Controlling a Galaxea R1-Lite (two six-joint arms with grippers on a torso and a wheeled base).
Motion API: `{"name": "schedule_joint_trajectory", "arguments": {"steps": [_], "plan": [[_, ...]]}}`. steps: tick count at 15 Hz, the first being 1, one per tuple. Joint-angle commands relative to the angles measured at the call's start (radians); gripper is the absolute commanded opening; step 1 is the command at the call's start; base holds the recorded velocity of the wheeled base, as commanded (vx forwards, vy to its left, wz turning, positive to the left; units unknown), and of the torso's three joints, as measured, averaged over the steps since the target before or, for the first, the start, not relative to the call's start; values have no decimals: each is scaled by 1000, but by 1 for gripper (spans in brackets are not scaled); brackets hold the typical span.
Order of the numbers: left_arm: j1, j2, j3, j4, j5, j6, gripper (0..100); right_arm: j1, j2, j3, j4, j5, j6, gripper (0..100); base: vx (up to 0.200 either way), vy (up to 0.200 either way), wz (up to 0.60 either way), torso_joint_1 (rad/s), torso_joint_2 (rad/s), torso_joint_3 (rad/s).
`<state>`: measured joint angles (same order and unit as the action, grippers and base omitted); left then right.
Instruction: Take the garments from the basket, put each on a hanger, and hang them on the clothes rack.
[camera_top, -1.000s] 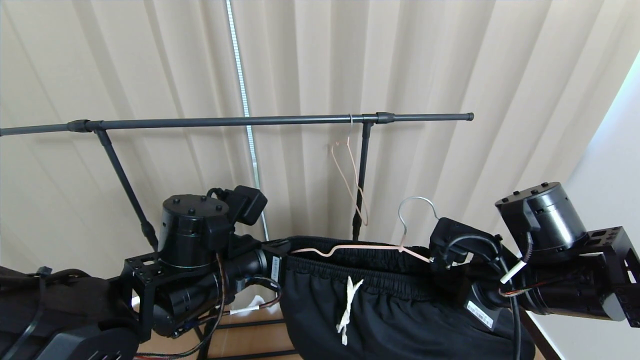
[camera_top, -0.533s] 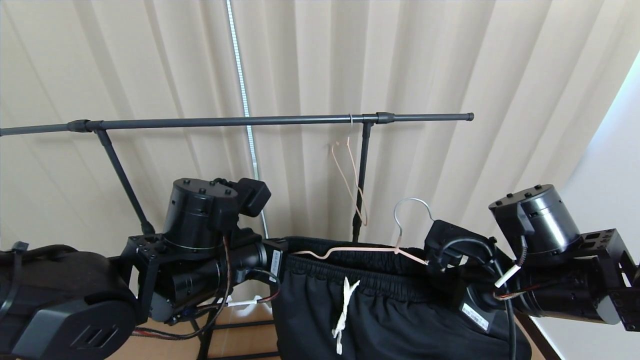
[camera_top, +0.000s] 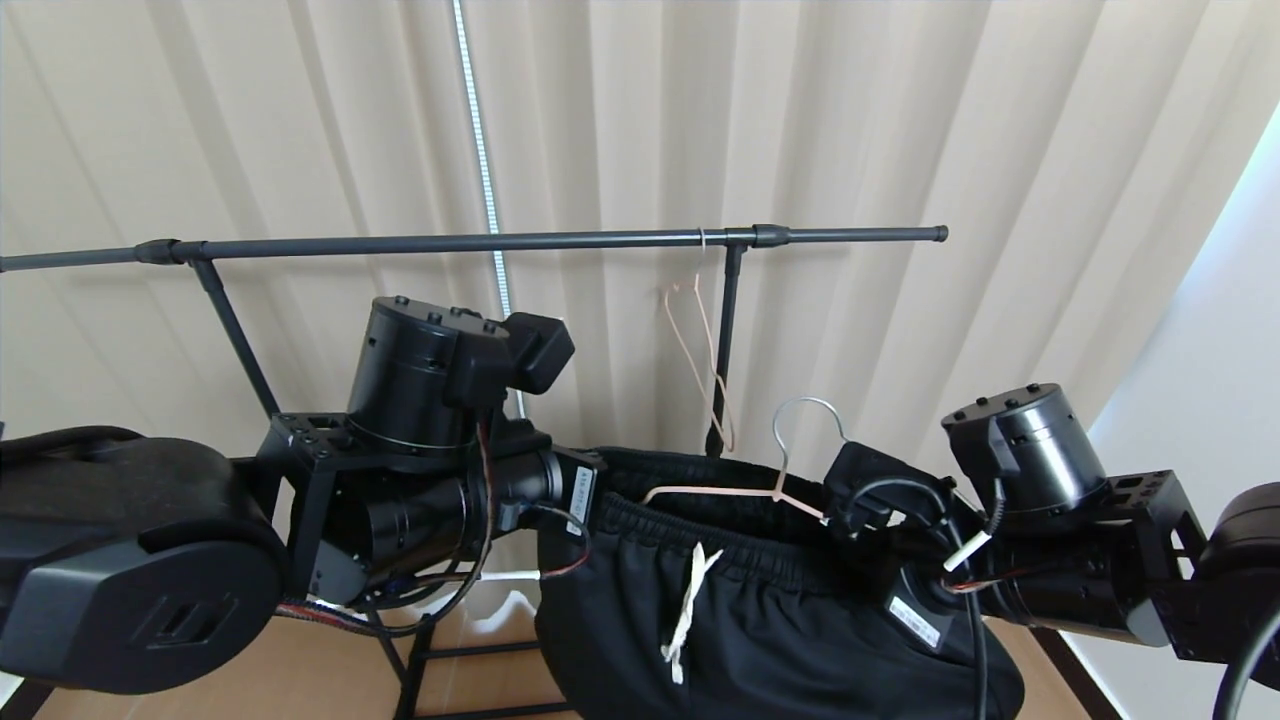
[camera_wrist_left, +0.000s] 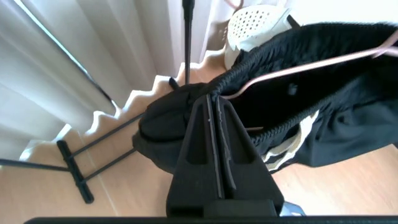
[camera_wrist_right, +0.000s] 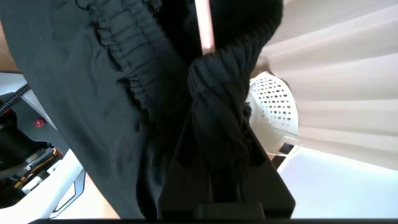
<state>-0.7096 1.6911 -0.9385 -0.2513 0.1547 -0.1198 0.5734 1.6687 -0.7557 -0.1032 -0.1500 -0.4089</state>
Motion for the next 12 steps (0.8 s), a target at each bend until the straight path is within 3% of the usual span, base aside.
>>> {"name": "schedule_joint_trajectory", "arguments": {"steps": [1,6,8,12], "plan": [[-8,9,-28,1,0,0,0,0,40,1,-18,1,-1,0,0,0,0,0,0,0],[-45,19,-34,-2,0,-4,0,16,55,26,-165,12,62,0,0,0,0,0,0,0],[-59,24,-29,-5,6,-4,0,16,86,58,-313,66,68,0,0,0,0,0,0,0],[-65,24,-9,-5,17,-3,0,16,108,87,-443,83,88,0,0,0,0,0,0,0]]}}
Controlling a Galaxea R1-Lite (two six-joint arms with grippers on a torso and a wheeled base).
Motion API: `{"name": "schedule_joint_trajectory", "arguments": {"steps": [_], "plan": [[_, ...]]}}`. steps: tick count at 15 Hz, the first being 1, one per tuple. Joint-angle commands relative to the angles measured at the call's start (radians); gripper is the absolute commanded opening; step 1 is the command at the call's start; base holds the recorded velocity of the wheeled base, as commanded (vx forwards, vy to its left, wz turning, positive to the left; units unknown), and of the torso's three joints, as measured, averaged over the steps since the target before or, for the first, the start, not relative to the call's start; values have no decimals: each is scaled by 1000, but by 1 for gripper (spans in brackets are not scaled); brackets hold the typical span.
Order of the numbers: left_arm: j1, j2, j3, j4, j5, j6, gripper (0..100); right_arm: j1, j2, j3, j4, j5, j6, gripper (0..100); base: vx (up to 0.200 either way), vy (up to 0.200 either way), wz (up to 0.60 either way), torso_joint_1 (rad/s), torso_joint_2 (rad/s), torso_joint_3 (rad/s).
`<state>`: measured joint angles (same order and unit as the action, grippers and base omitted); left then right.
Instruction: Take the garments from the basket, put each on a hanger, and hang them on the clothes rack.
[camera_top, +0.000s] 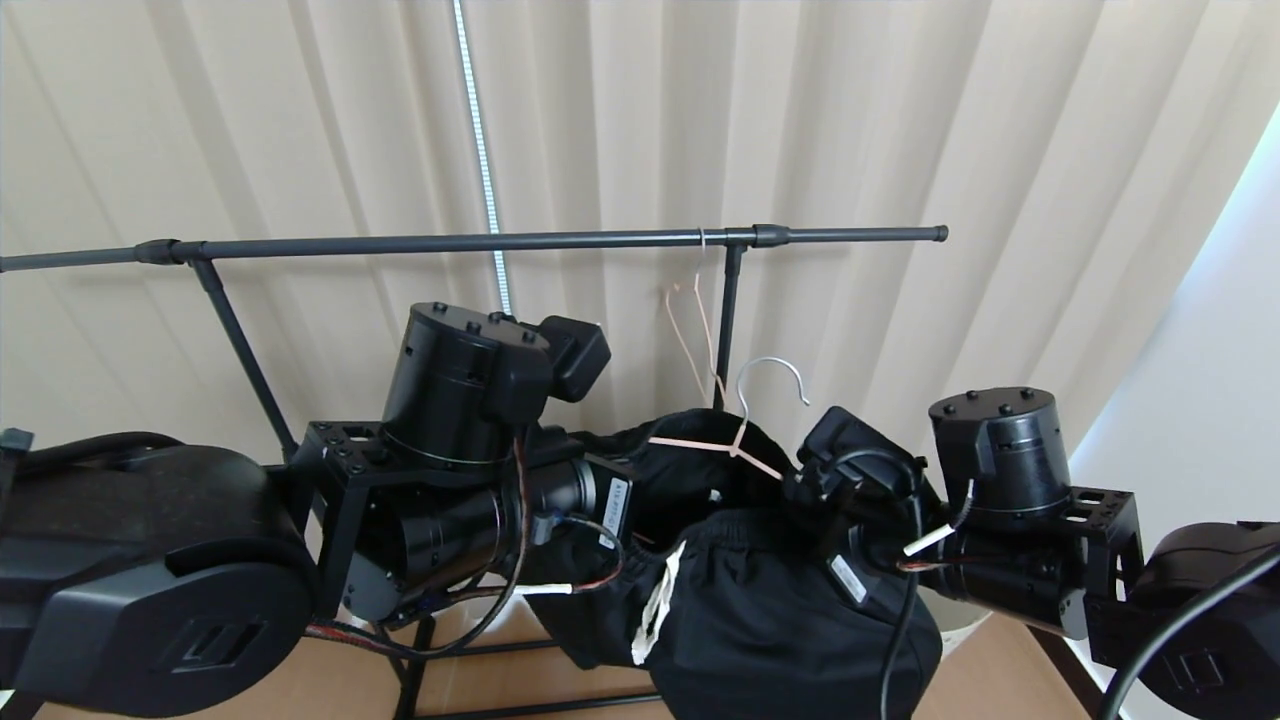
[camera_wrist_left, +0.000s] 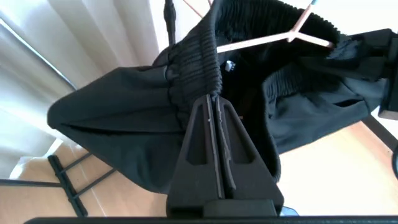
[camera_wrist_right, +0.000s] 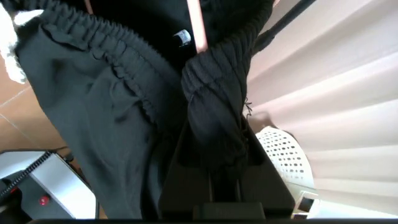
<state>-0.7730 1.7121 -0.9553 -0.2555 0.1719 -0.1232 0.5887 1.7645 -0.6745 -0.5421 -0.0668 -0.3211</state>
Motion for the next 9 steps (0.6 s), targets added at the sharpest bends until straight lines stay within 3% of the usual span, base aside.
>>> {"name": "schedule_joint_trajectory", "arguments": {"steps": [1,9], "plan": [[-3,4,15,-1,-2,0,0,0,10,4,-9,19,30,0,0,0,0,0,0,0],[-49,24,24,-2,0,0,0,22,1,12,-91,78,68,0,0,0,0,0,0,0]]}}
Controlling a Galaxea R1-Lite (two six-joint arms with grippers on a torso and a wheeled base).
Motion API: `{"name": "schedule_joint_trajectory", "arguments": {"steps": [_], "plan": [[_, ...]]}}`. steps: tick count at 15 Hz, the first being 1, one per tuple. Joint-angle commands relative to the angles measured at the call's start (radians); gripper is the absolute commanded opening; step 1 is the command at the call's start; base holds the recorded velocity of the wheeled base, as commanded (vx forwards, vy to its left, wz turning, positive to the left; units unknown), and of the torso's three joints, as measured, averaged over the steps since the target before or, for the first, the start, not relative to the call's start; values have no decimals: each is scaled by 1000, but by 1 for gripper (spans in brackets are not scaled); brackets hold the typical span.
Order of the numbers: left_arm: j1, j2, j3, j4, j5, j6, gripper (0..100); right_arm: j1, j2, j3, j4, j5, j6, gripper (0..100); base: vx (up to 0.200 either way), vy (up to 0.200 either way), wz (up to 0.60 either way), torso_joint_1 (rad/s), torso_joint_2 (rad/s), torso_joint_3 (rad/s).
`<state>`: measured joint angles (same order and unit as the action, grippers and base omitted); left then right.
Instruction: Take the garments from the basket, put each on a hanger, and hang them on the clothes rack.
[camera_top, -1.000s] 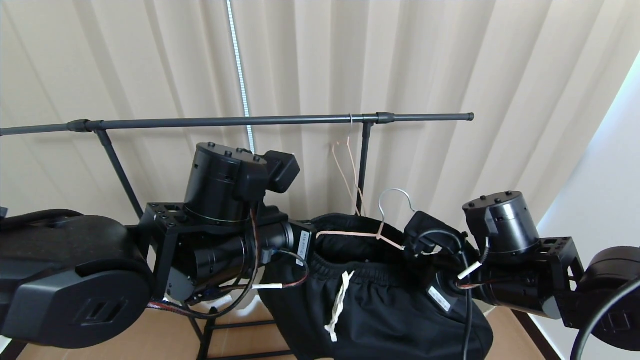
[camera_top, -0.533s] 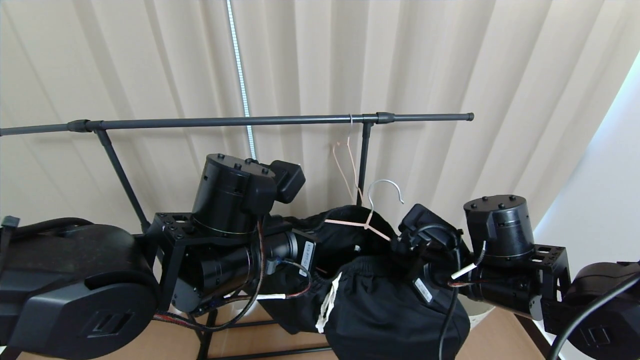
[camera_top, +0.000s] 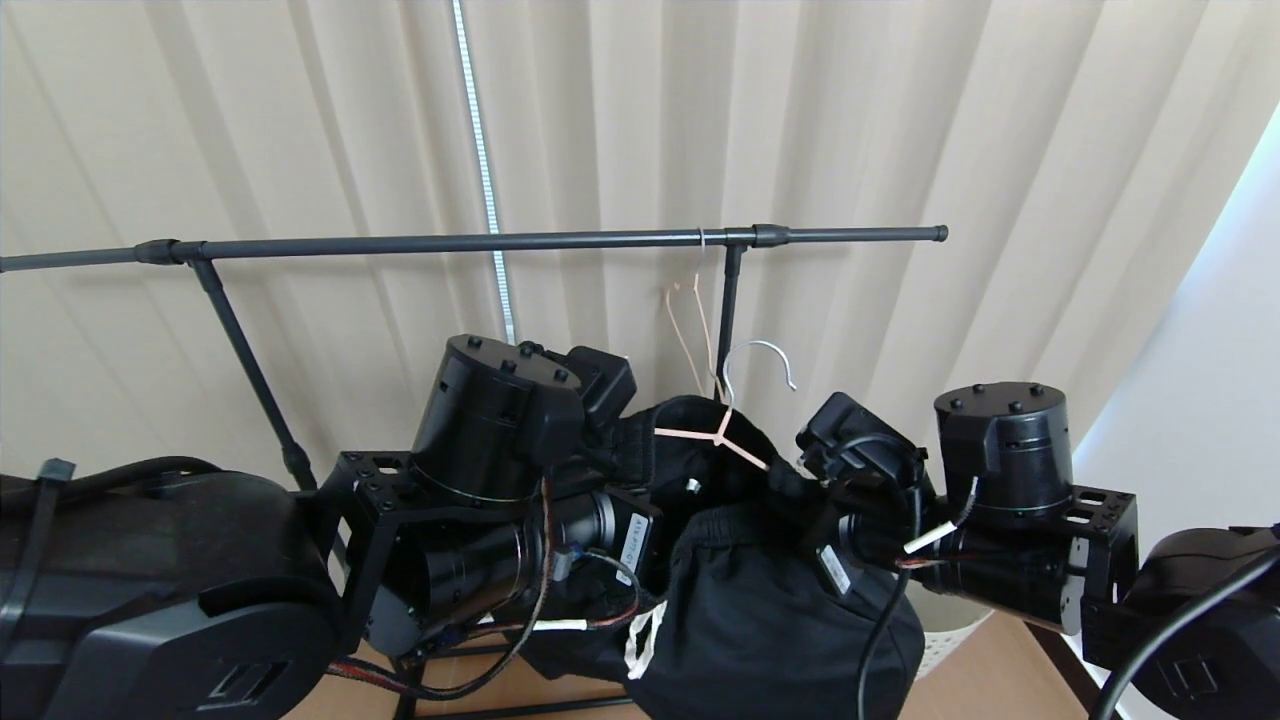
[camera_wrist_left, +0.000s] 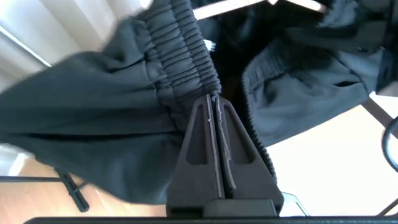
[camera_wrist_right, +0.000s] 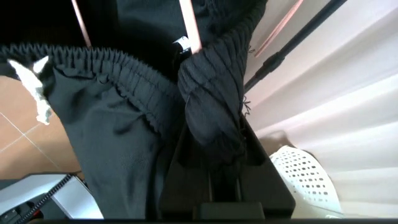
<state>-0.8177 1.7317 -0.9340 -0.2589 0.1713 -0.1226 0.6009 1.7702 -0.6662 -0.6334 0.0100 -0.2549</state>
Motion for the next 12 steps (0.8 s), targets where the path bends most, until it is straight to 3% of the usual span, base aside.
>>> {"name": "schedule_joint_trajectory", "arguments": {"steps": [1,12], "plan": [[-5,6,3,0,1,0,0,13,-11,5,0,1,5,0,0,0,0,0,0,0],[-1,55,-6,-80,48,8,0,63,-110,17,-2,34,5,0,0,0,0,0,0,0]]}}
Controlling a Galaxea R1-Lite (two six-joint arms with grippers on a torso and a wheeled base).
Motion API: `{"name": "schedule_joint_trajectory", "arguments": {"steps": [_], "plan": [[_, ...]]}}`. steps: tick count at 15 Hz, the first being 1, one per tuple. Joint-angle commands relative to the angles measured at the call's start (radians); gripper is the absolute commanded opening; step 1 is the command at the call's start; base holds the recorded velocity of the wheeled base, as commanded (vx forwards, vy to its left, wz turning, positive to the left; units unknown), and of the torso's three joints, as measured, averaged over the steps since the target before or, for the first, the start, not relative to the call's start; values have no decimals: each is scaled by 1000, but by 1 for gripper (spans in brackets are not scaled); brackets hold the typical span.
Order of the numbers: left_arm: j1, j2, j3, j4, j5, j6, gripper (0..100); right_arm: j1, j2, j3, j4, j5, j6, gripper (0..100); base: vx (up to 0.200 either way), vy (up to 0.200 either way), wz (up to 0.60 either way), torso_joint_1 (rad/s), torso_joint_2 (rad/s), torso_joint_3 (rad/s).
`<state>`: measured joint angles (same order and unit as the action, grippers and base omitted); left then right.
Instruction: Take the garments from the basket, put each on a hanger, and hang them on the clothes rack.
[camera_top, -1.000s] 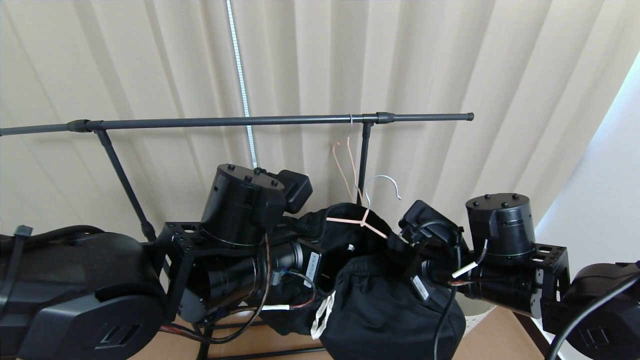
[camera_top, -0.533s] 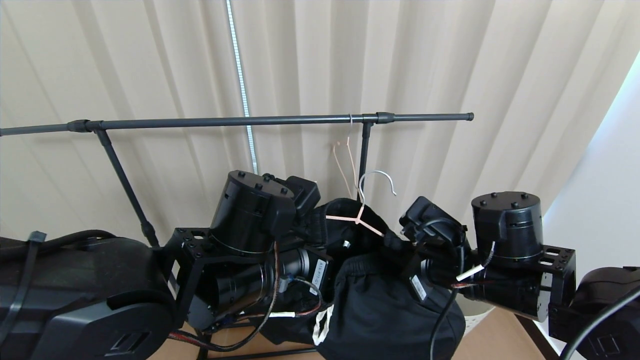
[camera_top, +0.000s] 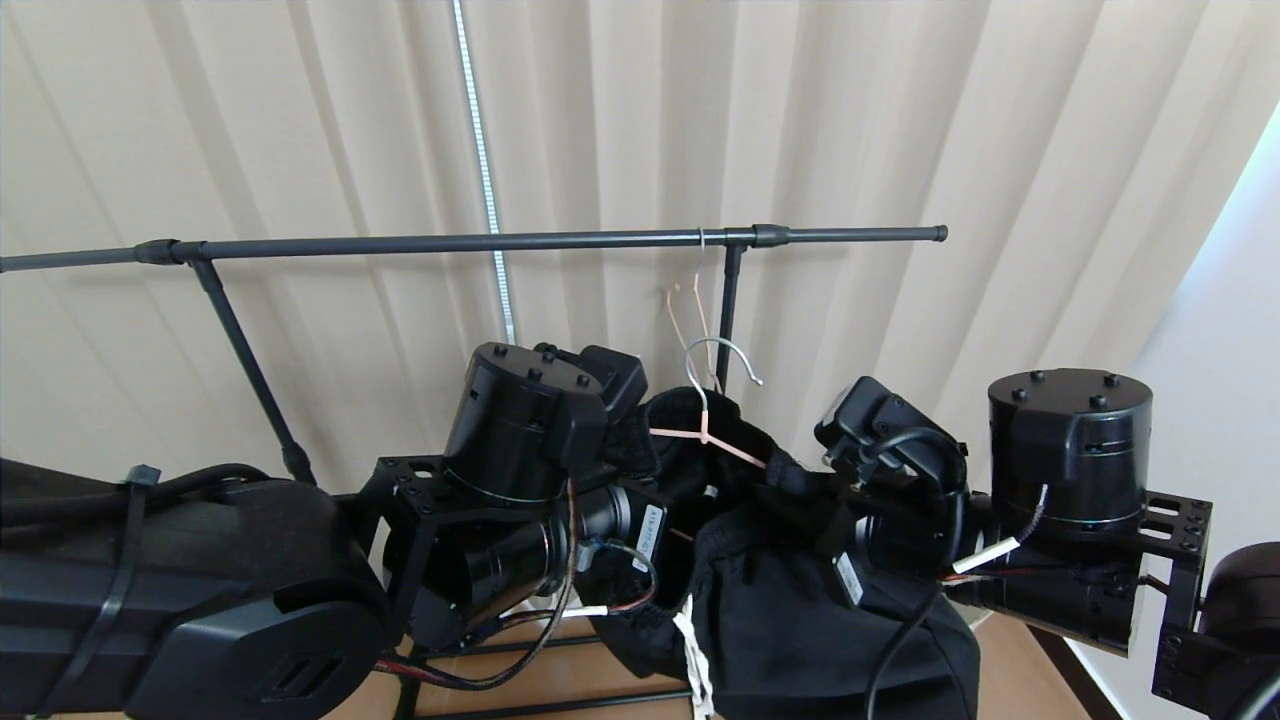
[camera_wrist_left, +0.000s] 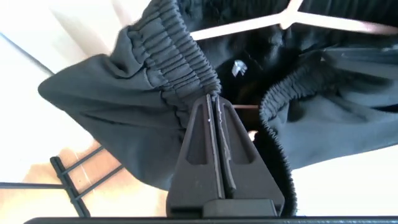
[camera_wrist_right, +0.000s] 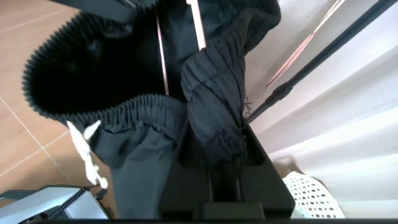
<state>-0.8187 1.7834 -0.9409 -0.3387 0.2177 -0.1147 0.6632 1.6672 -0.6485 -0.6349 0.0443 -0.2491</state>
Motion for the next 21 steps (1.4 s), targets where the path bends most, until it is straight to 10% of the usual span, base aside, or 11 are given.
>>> {"name": "schedule_joint_trajectory", "arguments": {"steps": [1,11,12,21], "plan": [[0,5,1,0,0,0,0,1,-9,0,0,34,-1,0,0,0,0,0,0,0],[-5,13,31,-80,-3,36,0,1,-14,53,-127,161,11,0,0,0,0,0,0,0],[-3,16,28,-83,-1,36,100,1,-15,53,-127,169,11,0,0,0,0,0,0,0],[-19,-102,132,-169,0,81,100,-48,-21,66,-129,286,51,0,0,0,0,0,0,0]]}}
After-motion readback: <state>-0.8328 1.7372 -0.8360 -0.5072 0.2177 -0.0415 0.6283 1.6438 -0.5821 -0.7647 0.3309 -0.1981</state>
